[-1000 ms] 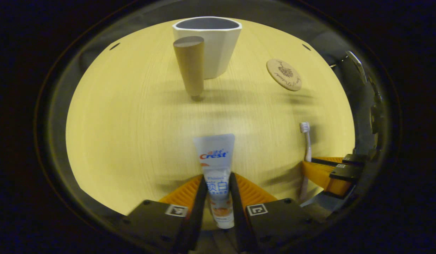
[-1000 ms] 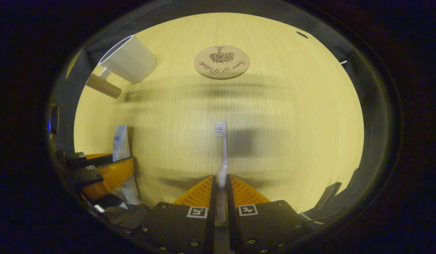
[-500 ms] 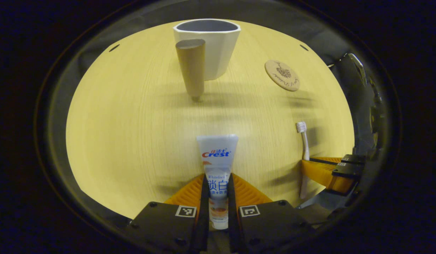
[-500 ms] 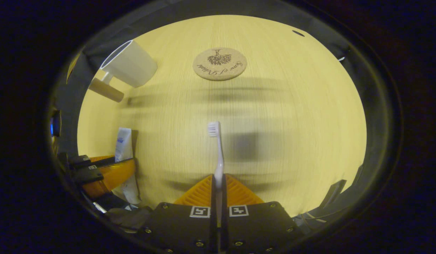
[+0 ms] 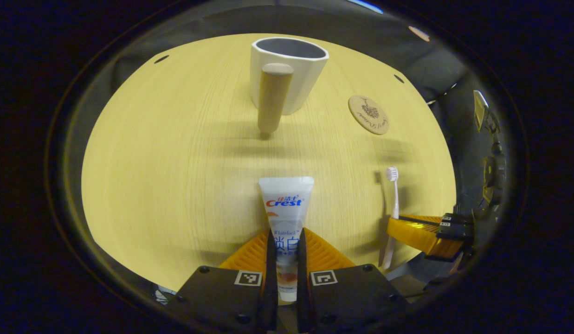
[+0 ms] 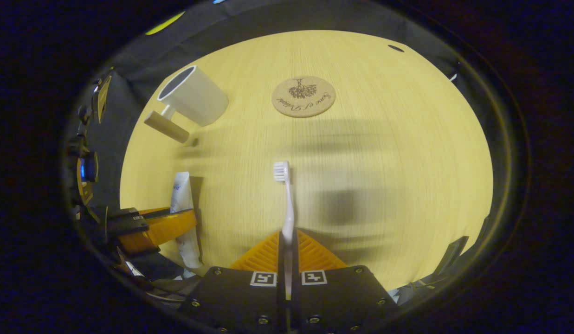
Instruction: Put the toothbrush and toothpaste on the desktop into the cup, then pick up the cup and place it on the coaster on the desktop.
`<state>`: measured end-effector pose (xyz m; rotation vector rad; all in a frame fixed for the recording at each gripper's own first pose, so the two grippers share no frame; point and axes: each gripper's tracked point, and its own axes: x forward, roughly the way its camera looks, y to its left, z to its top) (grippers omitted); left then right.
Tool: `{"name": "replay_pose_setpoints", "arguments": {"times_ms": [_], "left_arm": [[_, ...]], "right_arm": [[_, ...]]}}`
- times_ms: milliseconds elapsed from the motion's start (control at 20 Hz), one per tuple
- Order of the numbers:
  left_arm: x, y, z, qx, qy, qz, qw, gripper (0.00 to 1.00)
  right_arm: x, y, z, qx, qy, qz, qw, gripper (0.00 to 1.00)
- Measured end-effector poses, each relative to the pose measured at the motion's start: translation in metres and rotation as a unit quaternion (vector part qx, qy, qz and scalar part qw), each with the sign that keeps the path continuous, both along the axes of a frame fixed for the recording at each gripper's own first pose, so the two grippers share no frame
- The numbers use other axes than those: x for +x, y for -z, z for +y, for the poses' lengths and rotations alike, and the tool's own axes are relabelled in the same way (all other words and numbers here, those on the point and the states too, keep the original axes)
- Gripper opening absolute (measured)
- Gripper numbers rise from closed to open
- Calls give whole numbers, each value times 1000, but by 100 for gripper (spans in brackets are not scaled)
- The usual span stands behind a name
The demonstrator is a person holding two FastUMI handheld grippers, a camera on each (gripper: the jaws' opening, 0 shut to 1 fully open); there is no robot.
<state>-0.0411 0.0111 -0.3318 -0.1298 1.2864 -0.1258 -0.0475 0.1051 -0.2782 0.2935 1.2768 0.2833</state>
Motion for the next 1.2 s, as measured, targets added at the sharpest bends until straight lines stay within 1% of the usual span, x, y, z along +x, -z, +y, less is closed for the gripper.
{"name": "replay_pose_setpoints", "arguments": {"times_ms": [50, 100, 250, 300, 350, 400, 450, 600, 800, 950, 1100, 1200], "left_arm": [[1, -3, 0, -2, -2, -9, 1000, 24], [3, -7, 1, -3, -6, -18, 1000, 24], [8, -20, 1, -12, -12, -47, 999, 24], [10, -26, 1, -13, -14, -57, 998, 24], [12, -31, 2, -14, -16, -70, 997, 24], [15, -39, 3, -13, -20, -85, 996, 24], [17, -44, 6, -12, -24, -99, 995, 24], [28, -71, 11, -19, -41, -143, 989, 24], [43, -105, 23, -23, -61, -205, 977, 24], [59, -131, 33, -26, -72, -246, 966, 24], [76, -152, 38, -27, -79, -288, 954, 24], [89, -171, 44, -30, -85, -318, 944, 23]], "right_arm": [[2, -8, 0, 6, 1, -14, 1000, 2], [5, -11, 0, 10, 3, -25, 1000, 5], [14, -29, 3, 37, 9, -58, 998, 5], [15, -34, 3, 43, 11, -70, 997, 2], [20, -39, 4, 48, 14, -82, 995, 5], [24, -46, 3, 53, 16, -94, 994, 2], [28, -53, 3, 61, 19, -107, 992, 5], [42, -76, 2, 78, 28, -151, 985, 5], [56, -100, -2, 83, 28, -202, 976, 5], [64, -116, -4, 92, 32, -228, 969, 5], [70, -126, -6, 100, 34, -247, 963, 5], [72, -130, -6, 101, 35, -259, 960, 5]]}}
